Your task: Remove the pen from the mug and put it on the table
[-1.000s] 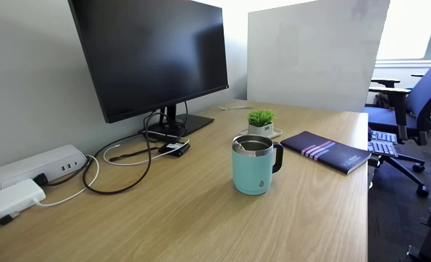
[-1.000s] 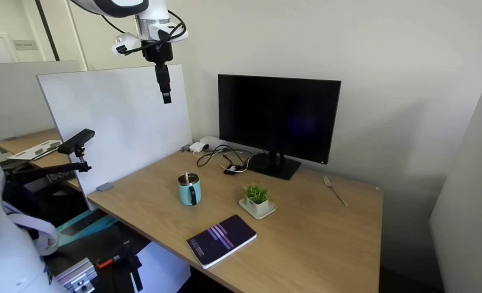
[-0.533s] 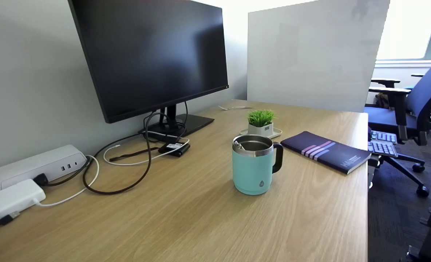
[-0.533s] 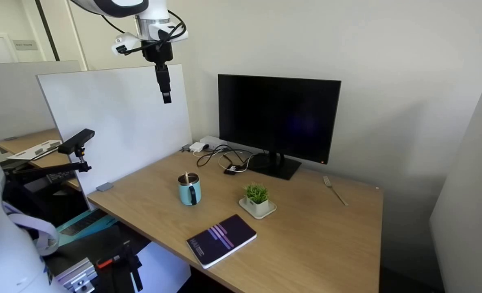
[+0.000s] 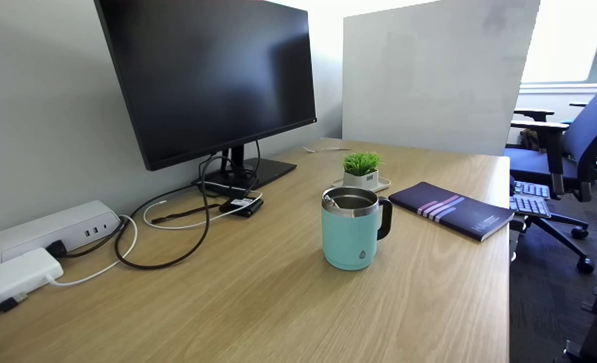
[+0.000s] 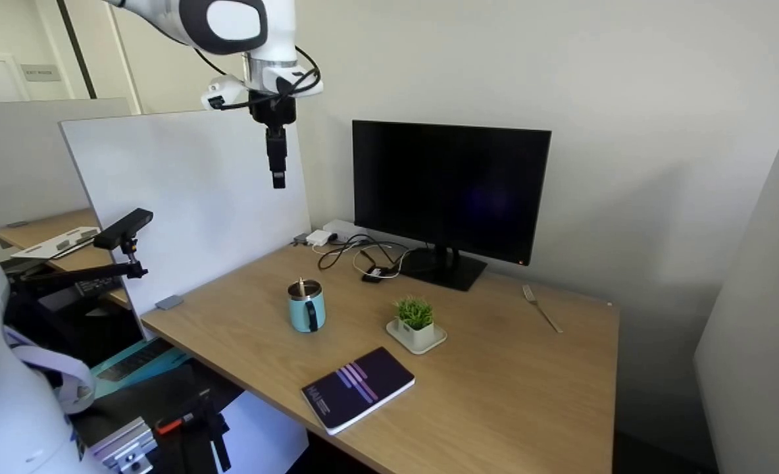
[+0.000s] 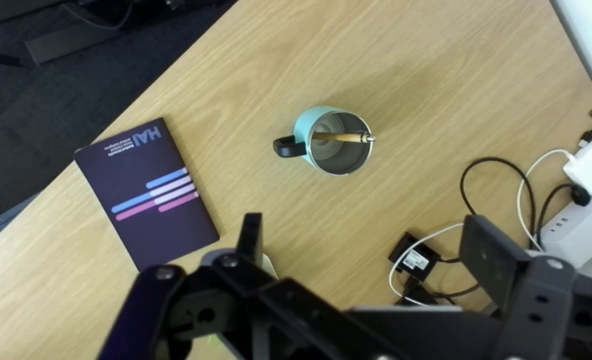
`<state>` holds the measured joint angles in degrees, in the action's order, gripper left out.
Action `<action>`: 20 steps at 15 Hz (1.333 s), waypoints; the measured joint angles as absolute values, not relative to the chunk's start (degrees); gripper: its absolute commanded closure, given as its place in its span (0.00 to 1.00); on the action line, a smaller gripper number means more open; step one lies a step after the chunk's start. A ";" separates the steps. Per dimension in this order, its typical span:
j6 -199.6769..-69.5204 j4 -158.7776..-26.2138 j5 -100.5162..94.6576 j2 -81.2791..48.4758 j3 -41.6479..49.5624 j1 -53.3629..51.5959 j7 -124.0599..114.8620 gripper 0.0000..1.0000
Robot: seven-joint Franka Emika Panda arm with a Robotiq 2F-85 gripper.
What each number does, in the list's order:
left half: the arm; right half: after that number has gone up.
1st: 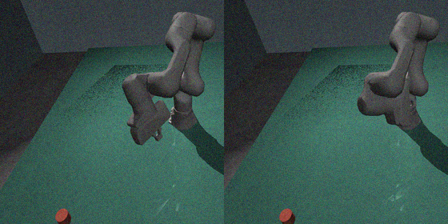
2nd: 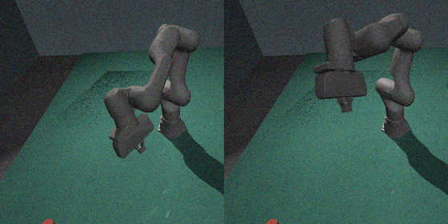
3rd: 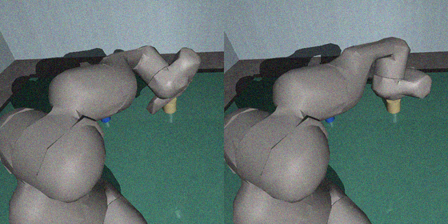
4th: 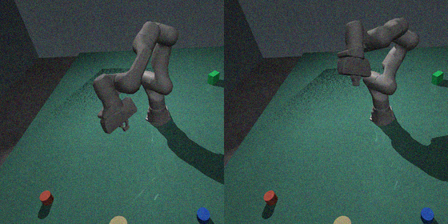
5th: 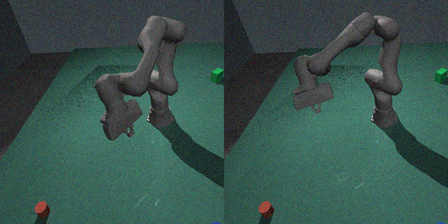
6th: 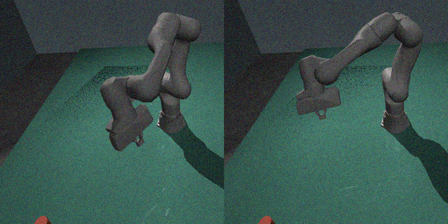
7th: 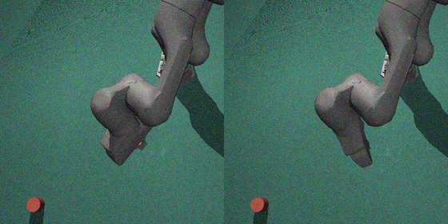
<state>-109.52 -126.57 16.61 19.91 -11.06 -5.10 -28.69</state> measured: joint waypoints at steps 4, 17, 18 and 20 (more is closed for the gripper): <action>-110.20 -125.31 19.28 11.35 -10.43 -4.82 -32.41 0.00; -111.51 -114.68 25.66 -11.88 -10.32 -7.01 -44.21 0.00; -112.51 -113.97 26.80 -13.38 -10.31 -7.24 -44.50 0.00; -114.67 -112.86 28.85 -15.93 -10.30 -7.70 -44.62 0.00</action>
<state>-114.67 -112.86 28.85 -15.93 -10.30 -7.70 -44.62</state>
